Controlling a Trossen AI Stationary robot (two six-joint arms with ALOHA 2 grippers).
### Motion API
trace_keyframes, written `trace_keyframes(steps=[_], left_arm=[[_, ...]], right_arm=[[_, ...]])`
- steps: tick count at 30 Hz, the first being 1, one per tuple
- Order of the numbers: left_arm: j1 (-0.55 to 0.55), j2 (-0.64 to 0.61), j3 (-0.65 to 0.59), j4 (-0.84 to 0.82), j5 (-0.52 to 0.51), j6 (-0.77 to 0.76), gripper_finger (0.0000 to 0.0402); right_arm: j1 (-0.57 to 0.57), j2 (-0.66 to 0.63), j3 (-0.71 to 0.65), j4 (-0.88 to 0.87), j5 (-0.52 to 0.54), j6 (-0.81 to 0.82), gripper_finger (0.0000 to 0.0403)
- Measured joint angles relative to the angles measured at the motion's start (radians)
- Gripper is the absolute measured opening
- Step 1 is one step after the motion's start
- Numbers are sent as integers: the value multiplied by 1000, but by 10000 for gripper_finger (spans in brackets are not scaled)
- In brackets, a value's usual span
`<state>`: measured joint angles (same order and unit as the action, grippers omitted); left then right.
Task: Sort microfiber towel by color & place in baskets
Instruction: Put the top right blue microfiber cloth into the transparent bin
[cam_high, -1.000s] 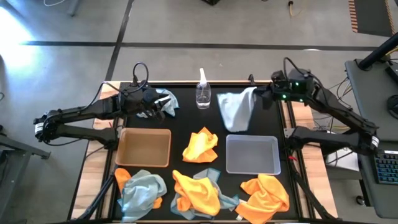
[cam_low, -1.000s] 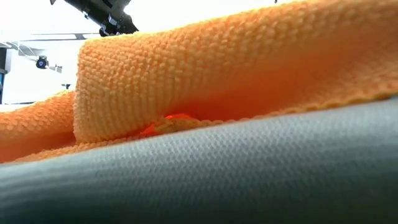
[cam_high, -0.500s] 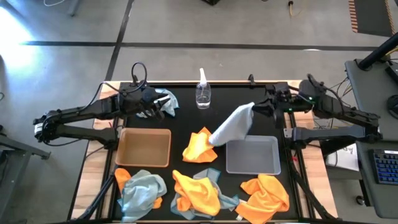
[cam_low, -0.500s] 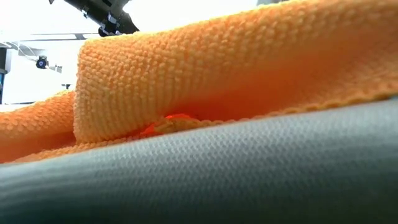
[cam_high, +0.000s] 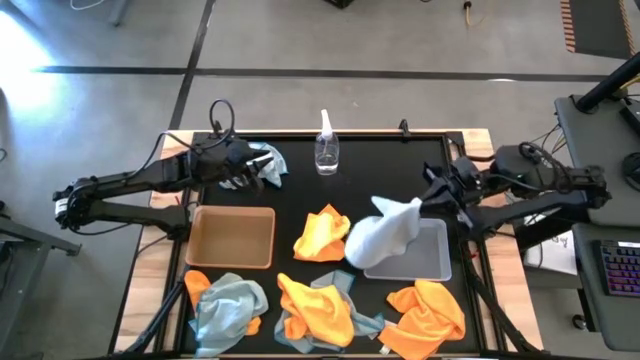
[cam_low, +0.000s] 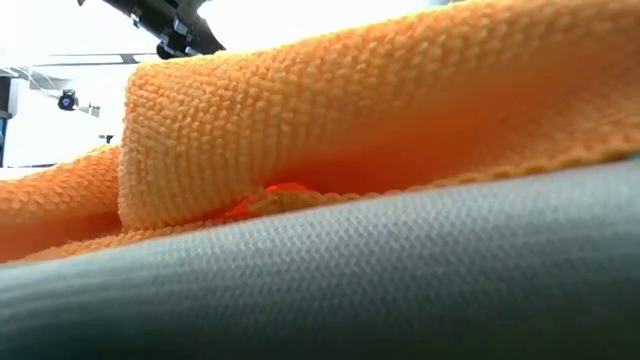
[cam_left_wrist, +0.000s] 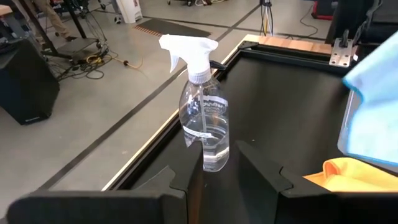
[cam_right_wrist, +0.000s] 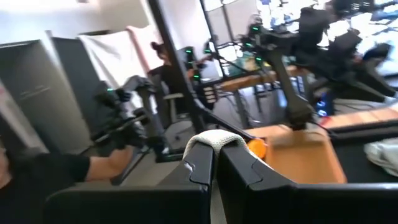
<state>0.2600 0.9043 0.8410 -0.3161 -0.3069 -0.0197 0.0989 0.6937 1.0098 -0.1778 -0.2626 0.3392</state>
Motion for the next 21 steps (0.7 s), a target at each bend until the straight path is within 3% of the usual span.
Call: trace_keyframes(steps=[6, 13, 21], left_arm=[[0, -13, 0, 0, 0, -30, 78], [0, -30, 0, 0, 0, -69, 78], [0, -52, 0, 0, 0, -89, 78]], right_arm=[[63, -8, 36, -28, 0, -27, 9], [74, -55, 99, -257, 7, -90, 9], [74, -120, 132, -494, 197, -93, 9]])
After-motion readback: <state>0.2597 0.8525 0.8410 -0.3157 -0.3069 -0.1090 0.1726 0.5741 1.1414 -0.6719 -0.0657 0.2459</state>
